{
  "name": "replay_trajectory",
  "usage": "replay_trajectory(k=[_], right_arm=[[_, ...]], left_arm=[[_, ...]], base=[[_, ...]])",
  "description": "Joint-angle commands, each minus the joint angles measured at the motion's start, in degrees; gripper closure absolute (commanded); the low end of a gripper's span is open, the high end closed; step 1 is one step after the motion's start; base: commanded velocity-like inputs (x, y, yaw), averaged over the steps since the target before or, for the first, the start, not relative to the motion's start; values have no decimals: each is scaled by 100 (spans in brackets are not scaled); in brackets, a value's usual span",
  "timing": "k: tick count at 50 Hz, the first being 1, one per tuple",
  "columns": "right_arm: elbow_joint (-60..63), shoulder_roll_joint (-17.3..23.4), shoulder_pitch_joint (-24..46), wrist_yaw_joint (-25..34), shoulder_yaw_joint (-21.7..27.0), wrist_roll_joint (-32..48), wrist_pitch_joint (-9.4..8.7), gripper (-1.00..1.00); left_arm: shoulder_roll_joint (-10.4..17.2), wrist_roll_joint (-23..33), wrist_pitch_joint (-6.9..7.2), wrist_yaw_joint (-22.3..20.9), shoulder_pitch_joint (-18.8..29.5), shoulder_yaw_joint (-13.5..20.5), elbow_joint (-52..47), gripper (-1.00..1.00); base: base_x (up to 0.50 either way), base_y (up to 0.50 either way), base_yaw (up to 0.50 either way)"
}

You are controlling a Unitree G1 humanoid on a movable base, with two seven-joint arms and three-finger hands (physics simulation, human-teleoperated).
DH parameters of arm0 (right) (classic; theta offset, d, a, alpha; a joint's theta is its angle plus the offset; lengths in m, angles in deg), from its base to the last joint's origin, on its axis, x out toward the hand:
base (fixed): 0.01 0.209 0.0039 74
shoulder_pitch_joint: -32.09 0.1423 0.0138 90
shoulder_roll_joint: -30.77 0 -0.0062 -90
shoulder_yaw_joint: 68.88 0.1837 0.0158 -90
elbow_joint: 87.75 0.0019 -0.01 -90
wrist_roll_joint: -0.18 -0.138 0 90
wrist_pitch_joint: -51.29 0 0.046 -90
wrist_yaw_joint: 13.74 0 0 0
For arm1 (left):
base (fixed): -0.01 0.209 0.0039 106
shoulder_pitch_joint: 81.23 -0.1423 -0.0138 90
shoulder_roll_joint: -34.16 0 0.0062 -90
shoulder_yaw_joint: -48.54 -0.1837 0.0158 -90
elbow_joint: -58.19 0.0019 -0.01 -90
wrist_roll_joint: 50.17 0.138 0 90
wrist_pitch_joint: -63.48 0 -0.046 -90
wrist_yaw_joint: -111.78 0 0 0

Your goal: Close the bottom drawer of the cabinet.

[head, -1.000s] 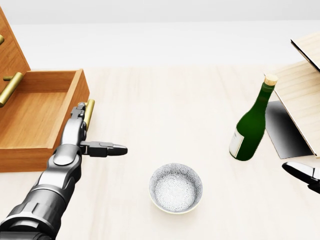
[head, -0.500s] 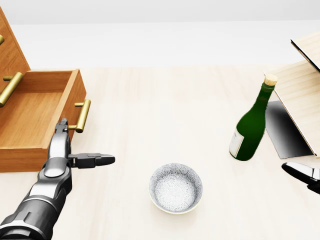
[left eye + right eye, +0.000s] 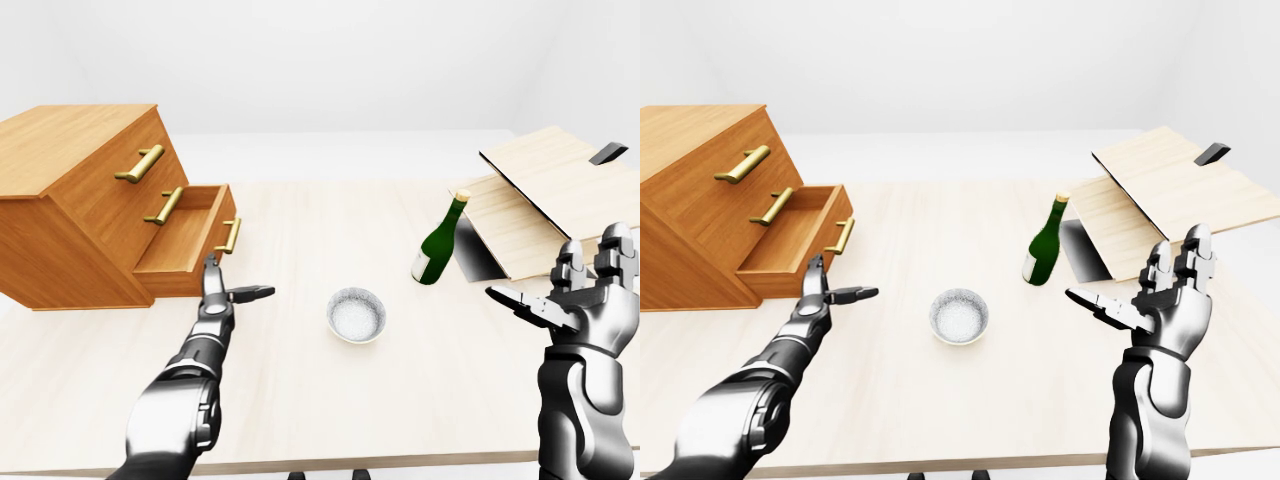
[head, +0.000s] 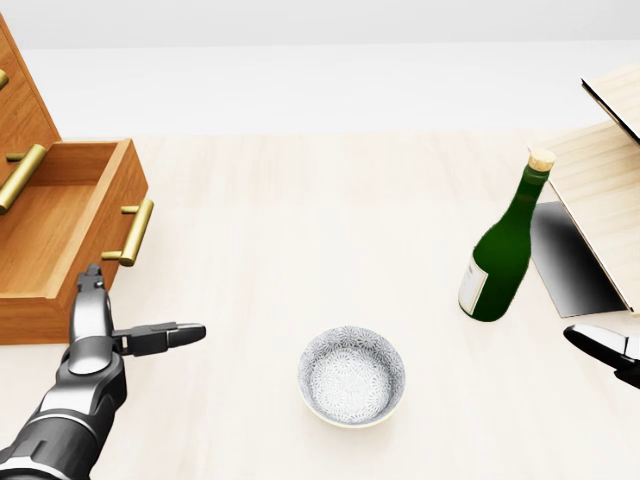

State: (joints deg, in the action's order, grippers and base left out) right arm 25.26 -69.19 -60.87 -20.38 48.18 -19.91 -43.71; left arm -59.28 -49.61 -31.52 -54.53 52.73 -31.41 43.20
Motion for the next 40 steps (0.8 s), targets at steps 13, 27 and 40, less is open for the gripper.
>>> replay_trajectory(k=[13,27,40], right_arm=[[55,-1,3,-9,15,-10,0,-100],[32,1,1,-13,13,-7,0,-100],[12,-6,-3,-14,10,-9,0,-100]], left_arm=[[285,-547,0,610,15,314,65,-100],[396,-781,0,1058,-4,419,72,-100],[534,-1033,0,1631,-46,500,64,-100]], base=[[0,0,0],[0,0,0],[0,0,0]])
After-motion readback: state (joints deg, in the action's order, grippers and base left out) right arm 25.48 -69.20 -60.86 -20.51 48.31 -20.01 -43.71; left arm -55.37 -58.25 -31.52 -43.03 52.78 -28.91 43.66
